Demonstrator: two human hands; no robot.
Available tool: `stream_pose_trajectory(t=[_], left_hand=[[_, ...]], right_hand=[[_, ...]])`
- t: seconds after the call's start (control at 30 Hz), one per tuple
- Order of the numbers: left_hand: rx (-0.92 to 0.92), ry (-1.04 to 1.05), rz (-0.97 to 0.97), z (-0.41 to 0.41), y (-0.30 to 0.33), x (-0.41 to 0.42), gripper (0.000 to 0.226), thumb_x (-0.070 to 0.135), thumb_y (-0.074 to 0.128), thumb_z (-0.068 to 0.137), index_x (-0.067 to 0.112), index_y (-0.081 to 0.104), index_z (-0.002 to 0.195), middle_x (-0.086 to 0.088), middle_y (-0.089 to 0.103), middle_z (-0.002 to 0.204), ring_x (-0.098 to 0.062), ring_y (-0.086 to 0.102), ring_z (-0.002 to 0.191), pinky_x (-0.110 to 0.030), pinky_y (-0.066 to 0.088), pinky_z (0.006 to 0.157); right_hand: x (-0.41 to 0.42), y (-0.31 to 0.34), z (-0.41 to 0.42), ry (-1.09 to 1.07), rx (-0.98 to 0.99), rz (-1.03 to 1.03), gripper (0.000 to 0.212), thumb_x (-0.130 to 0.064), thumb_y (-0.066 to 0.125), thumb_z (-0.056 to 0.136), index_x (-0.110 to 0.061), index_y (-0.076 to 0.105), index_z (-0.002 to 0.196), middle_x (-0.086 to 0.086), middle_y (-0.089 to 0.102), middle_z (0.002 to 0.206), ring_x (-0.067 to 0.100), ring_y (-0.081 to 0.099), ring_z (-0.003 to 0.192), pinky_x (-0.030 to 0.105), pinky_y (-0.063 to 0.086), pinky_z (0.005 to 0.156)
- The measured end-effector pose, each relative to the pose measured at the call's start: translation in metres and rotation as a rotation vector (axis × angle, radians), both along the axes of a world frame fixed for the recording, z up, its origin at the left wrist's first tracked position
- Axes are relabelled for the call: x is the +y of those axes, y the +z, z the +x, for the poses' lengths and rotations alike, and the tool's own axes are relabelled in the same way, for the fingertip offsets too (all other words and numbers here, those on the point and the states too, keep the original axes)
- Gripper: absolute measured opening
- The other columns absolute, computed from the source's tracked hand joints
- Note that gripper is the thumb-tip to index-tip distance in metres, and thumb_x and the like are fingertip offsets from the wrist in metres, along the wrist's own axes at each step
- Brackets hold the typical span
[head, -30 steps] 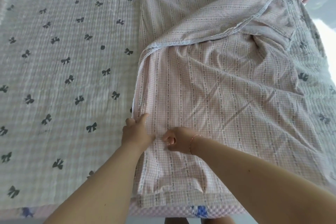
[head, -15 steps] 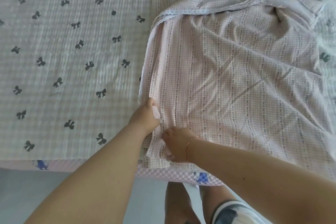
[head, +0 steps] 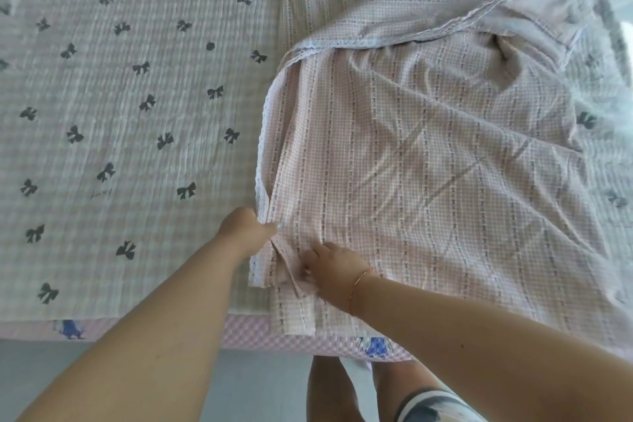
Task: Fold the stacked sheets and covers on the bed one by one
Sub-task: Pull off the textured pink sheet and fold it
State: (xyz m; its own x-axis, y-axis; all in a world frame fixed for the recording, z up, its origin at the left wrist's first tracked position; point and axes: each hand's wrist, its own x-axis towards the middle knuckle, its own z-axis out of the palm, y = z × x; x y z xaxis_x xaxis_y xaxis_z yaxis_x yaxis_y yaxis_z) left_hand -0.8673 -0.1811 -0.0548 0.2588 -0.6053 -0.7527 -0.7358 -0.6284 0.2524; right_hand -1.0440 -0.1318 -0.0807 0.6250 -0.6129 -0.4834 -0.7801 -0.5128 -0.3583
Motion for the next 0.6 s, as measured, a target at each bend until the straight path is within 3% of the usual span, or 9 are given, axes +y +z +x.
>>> stream_pose_trajectory(t=[0.07, 0.1, 0.17, 0.2, 0.27, 0.33, 0.47, 0.57, 0.6], left_hand=[[-0.030, 0.022, 0.009, 0.004, 0.000, 0.001, 0.069, 0.038, 0.062, 0.092, -0.009, 0.040, 0.137, -0.020, 0.057, 0.124, -0.031, 0.059, 0.102, -0.036, 0.047, 0.079], [-0.039, 0.028, 0.006, 0.004, -0.001, 0.002, 0.063, 0.034, 0.063, 0.092, -0.009, 0.042, 0.134, -0.017, 0.061, 0.112, -0.029, 0.060, 0.095, -0.036, 0.049, 0.077], [-0.001, 0.085, 0.003, 0.003, -0.003, 0.003, 0.054, 0.030, 0.065, 0.091, -0.008, 0.049, 0.126, -0.010, 0.060, 0.093, -0.027, 0.060, 0.090, -0.038, 0.053, 0.082], [0.047, 0.132, -0.002, 0.003, -0.003, 0.002, 0.057, 0.032, 0.067, 0.090, -0.007, 0.049, 0.127, -0.012, 0.062, 0.101, -0.030, 0.061, 0.097, -0.040, 0.053, 0.088], [0.121, 0.168, 0.024, -0.001, 0.001, 0.002, 0.078, 0.044, 0.066, 0.089, -0.003, 0.035, 0.143, -0.017, 0.050, 0.137, -0.033, 0.051, 0.123, -0.036, 0.045, 0.097], [0.162, 0.153, 0.063, -0.006, 0.006, 0.003, 0.094, 0.049, 0.069, 0.085, -0.001, 0.022, 0.150, -0.015, 0.035, 0.152, -0.032, 0.039, 0.135, -0.036, 0.039, 0.097], [0.151, 0.142, 0.127, 0.004, -0.007, 0.014, 0.073, 0.028, 0.082, 0.077, -0.004, 0.045, 0.131, -0.009, 0.057, 0.113, -0.024, 0.057, 0.102, -0.033, 0.047, 0.086], [0.134, 0.052, 0.265, 0.023, -0.009, 0.033, 0.068, 0.031, 0.085, 0.071, 0.000, 0.053, 0.123, -0.008, 0.060, 0.111, -0.022, 0.059, 0.097, -0.031, 0.049, 0.083], [0.156, 0.045, 0.290, 0.026, -0.008, 0.038, 0.055, 0.030, 0.085, 0.071, 0.004, 0.061, 0.113, -0.007, 0.065, 0.108, -0.019, 0.061, 0.092, -0.029, 0.051, 0.082]], right_hand=[[0.007, 0.001, 0.002, 0.025, 0.056, -0.060, 0.061, -0.050, 0.055, 0.086, -0.010, 0.038, 0.129, 0.007, 0.044, 0.125, 0.026, 0.046, 0.111, 0.039, 0.046, 0.085], [0.010, -0.001, 0.004, 0.039, 0.111, -0.065, 0.061, -0.050, 0.053, 0.087, -0.010, 0.037, 0.130, 0.008, 0.043, 0.125, 0.026, 0.045, 0.110, 0.038, 0.045, 0.084], [0.011, -0.003, 0.009, 0.004, 0.139, -0.059, 0.045, -0.029, 0.055, 0.091, -0.009, 0.039, 0.128, 0.009, 0.047, 0.124, 0.026, 0.046, 0.109, 0.037, 0.045, 0.080], [0.007, -0.003, 0.010, -0.038, 0.110, -0.040, 0.038, -0.018, 0.054, 0.090, -0.009, 0.043, 0.125, 0.009, 0.049, 0.123, 0.026, 0.048, 0.109, 0.037, 0.047, 0.080], [-0.004, -0.001, 0.009, -0.146, 0.041, 0.049, 0.031, -0.006, 0.050, 0.089, -0.011, 0.053, 0.119, 0.007, 0.055, 0.117, 0.025, 0.053, 0.107, 0.036, 0.050, 0.082], [-0.012, 0.004, 0.004, -0.283, -0.022, 0.182, 0.022, -0.008, 0.050, 0.089, -0.015, 0.060, 0.106, 0.004, 0.061, 0.107, 0.023, 0.058, 0.099, 0.033, 0.050, 0.079], [-0.021, 0.020, -0.002, -0.219, -0.045, 0.310, 0.017, -0.016, 0.050, 0.092, -0.016, 0.063, 0.102, 0.002, 0.063, 0.093, 0.016, 0.055, 0.079, 0.028, 0.048, 0.067], [-0.014, 0.030, 0.009, -0.007, 0.019, 0.348, 0.019, -0.012, 0.046, 0.094, -0.011, 0.063, 0.104, 0.002, 0.058, 0.087, 0.016, 0.052, 0.075, 0.029, 0.049, 0.066], [-0.009, 0.031, 0.014, 0.060, 0.050, 0.331, 0.021, -0.010, 0.046, 0.093, -0.010, 0.063, 0.106, 0.002, 0.058, 0.088, 0.018, 0.053, 0.077, 0.030, 0.049, 0.068]])
